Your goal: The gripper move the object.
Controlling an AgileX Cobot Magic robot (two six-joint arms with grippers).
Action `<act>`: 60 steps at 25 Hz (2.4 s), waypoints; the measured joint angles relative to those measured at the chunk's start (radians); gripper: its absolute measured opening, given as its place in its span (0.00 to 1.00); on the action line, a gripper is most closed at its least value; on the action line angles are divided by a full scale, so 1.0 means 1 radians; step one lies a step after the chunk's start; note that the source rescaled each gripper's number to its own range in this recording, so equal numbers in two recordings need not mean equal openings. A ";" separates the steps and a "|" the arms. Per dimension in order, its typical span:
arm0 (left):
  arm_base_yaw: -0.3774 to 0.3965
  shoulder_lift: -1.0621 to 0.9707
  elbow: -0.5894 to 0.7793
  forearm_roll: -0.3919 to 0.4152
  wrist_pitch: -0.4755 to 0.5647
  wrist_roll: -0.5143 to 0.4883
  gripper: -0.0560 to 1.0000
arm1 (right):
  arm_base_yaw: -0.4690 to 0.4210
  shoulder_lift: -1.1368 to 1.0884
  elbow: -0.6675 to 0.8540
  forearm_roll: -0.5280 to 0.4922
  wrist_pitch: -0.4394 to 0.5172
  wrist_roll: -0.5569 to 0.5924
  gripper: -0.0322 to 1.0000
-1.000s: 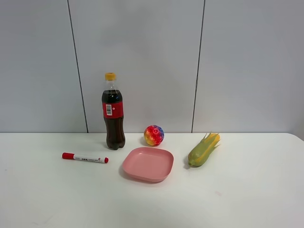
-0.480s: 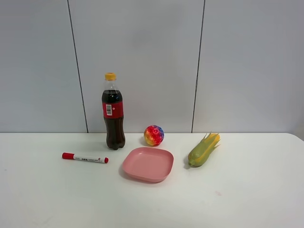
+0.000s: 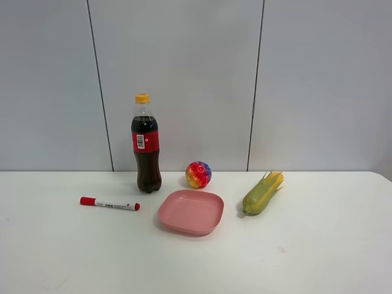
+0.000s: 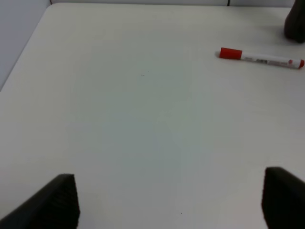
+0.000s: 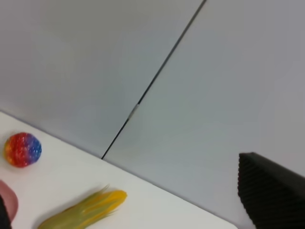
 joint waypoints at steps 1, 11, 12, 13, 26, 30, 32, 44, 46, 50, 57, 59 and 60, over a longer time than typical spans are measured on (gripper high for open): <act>0.000 0.000 0.000 0.000 0.000 0.000 1.00 | -0.005 -0.036 0.059 0.009 -0.036 0.000 0.88; 0.000 0.000 0.000 0.000 0.000 0.000 1.00 | -0.071 -0.312 0.517 0.210 -0.150 0.002 0.88; 0.000 0.000 0.000 0.000 0.000 0.000 1.00 | -0.106 -0.338 0.545 0.223 -0.156 0.002 0.88; 0.000 0.000 0.000 0.000 0.000 0.000 1.00 | -0.137 -0.365 0.573 0.233 -0.163 0.002 0.88; 0.000 0.000 0.000 0.000 0.000 0.000 1.00 | -0.501 -0.795 0.920 0.334 -0.151 0.005 0.88; 0.000 0.000 0.000 0.000 0.000 0.000 1.00 | -0.536 -0.932 0.993 0.355 -0.102 0.049 0.88; 0.000 0.000 0.000 0.000 0.000 0.000 1.00 | -0.566 -1.001 1.036 0.356 -0.088 0.063 0.88; 0.000 0.000 0.000 0.000 0.000 0.000 1.00 | -0.780 -1.253 1.222 0.470 -0.017 0.087 0.88; 0.000 0.000 0.000 0.000 0.000 0.000 1.00 | -0.782 -1.292 1.249 0.480 0.008 0.093 0.88; 0.000 0.000 0.000 0.000 0.000 0.000 1.00 | -0.782 -1.360 1.260 0.482 -0.003 0.098 0.88; 0.000 0.000 0.000 0.000 0.000 0.000 1.00 | -0.782 -1.361 1.265 0.482 -0.005 0.098 0.86; 0.000 0.000 0.000 0.000 0.000 0.000 1.00 | -0.782 -1.361 1.265 0.482 -0.005 0.098 0.86; 0.000 0.000 0.000 0.000 0.000 0.000 1.00 | -0.782 -1.361 1.265 0.482 -0.005 0.098 0.86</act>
